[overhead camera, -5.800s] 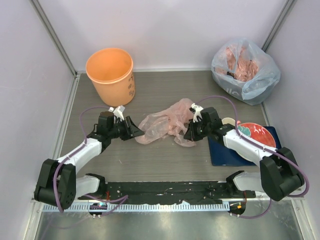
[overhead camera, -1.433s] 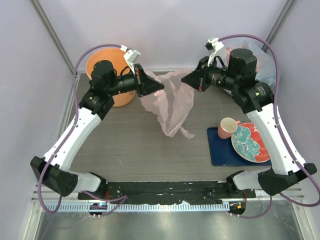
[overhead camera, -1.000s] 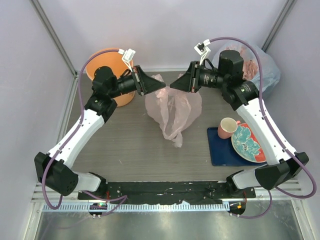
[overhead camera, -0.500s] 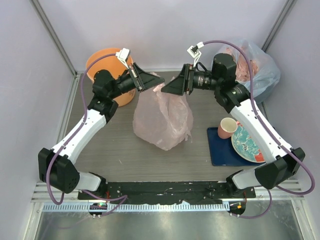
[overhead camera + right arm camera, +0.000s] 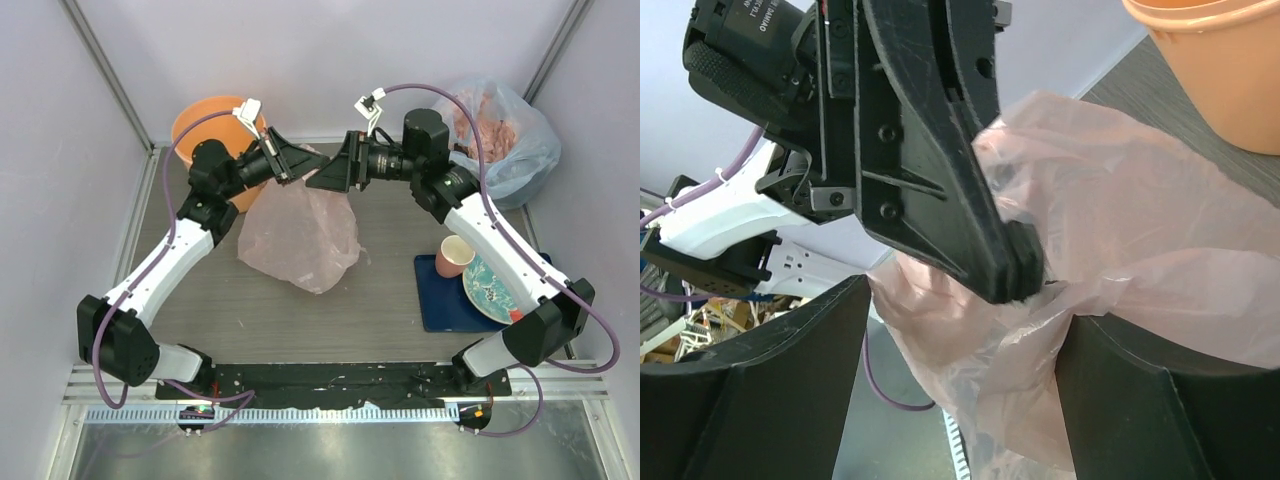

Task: Put the trash bags into the trash bin

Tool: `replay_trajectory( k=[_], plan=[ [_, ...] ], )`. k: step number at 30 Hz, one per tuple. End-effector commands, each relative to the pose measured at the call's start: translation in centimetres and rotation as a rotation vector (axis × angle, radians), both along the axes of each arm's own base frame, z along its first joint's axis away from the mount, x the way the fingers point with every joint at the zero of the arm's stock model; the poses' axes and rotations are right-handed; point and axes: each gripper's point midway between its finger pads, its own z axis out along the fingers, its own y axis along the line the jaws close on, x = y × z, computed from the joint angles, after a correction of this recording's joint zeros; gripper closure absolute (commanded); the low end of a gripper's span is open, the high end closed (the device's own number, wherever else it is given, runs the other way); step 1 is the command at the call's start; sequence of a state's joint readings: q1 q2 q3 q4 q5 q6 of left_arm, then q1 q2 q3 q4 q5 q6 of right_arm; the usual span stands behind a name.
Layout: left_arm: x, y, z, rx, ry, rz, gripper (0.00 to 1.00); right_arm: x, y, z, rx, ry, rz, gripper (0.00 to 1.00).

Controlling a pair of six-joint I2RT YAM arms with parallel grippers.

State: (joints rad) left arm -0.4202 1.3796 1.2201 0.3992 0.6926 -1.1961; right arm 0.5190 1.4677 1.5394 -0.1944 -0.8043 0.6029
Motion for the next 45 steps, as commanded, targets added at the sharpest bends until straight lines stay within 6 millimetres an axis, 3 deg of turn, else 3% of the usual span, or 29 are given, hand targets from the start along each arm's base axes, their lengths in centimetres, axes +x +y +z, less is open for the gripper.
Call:
replay_trajectory(
  k=[1,7,10,12,14,15,17,18,19,20,21,23,24,25,26,27,28,29,30,31,32,33,37,45],
  plan=[
    [0.0,0.1,-0.3,0.034,-0.026,0.047,1.0,-1.0,0.9,3.7,0.069,-0.089,0.029,0.22],
    [0.2,0.0,-0.2,0.04,-0.024,0.062,1.0,-0.8,1.9,2.1,0.019,-0.107,0.038,0.23],
    [0.3,0.4,-0.1,0.037,-0.023,0.07,1.0,-0.6,1.8,1.4,-0.018,-0.124,0.023,0.43],
    [0.5,0.8,-0.1,0.039,-0.017,0.068,0.97,-0.1,1.3,0.5,-0.057,-0.122,-0.009,0.72],
    [0.9,1.6,-0.5,0.066,-0.014,0.067,0.85,0.0,0.8,0.3,-0.076,-0.138,-0.03,0.93],
    [1.0,1.8,0.1,0.079,-0.032,0.058,0.67,0.7,0.3,0.2,-0.081,-0.137,-0.058,0.99],
    [1.2,3.1,-0.9,0.147,-0.026,0.024,0.49,1.3,-0.5,0.2,-0.077,-0.112,-0.085,0.99],
    [1.3,3.9,-0.1,0.16,-0.055,0.021,0.3,1.6,-1.0,0.3,-0.073,-0.099,-0.101,0.99],
    [0.9,4.5,-0.4,0.184,-0.06,-0.031,0.25,2.5,-2.1,0.2,-0.072,-0.085,-0.131,0.99],
    [2.2,6.9,-1.2,0.222,-0.051,0.009,0.22,2.9,-2.7,0.1,-0.068,-0.067,-0.148,0.99],
    [2.3,7.9,-1.2,0.24,-0.048,0.007,0.18,3.1,-3.3,0.1,-0.068,-0.064,-0.16,0.99],
    [2.3,10.0,-2.2,0.275,-0.043,-0.005,0.17,4.1,-4.9,-0.4,-0.077,-0.056,-0.205,0.99],
    [3.2,12.0,-2.1,0.324,-0.124,0.044,0.16,4.4,-5.4,-0.5,-0.08,-0.056,-0.219,0.99],
    [3.6,12.8,-2.3,0.369,-0.177,0.054,0.15,4.8,-6.2,-0.3,-0.078,-0.062,-0.242,0.99],
    [4.2,14.8,-4.6,0.427,-0.085,0.078,0.15,5.0,-6.5,-0.2,-0.079,-0.066,-0.251,0.99],
    [5.5,17.0,-3.3,0.555,-0.281,0.129,0.14,5.3,-6.8,0.0,-0.081,-0.078,-0.261,0.99],
    [4.6,17.8,-5.2,0.621,-0.195,0.1,0.14,5.6,-7.1,0.7,-0.076,-0.099,-0.271,0.99],
    [5.8,18.6,-7.0,0.7,-0.182,0.087,0.14,6.1,-7.6,1.1,-0.079,-0.11,-0.294,0.99],
    [6.8,19.9,-5.6,0.818,-0.278,0.129,0.16,6.3,-7.8,1.5,-0.078,-0.13,-0.301,0.99],
    [6.3,20.7,-6.9,0.912,-0.303,0.084,0.16,6.7,-8.0,2.4,-0.072,-0.152,-0.313,0.99],
    [7.5,21.5,-8.3,0.966,-0.299,0.065,0.18,7.0,-8.3,2.8,-0.075,-0.169,-0.329,0.99],
    [8.2,22.5,-7.9,1.037,-0.324,0.091,0.21,7.3,-8.5,3.3,-0.076,-0.183,-0.344,0.99],
    [9.4,24.3,-10.4,1.195,-0.42,0.009,0.25,8.1,-9.3,7.1,-0.067,-0.318,-0.396,0.99],
    [11.8,24.6,-13.5,1.314,-0.525,-0.08,0.29,8.4,-9.7,13.0,-0.01,-0.476,-0.44,0.99]
  ],
)
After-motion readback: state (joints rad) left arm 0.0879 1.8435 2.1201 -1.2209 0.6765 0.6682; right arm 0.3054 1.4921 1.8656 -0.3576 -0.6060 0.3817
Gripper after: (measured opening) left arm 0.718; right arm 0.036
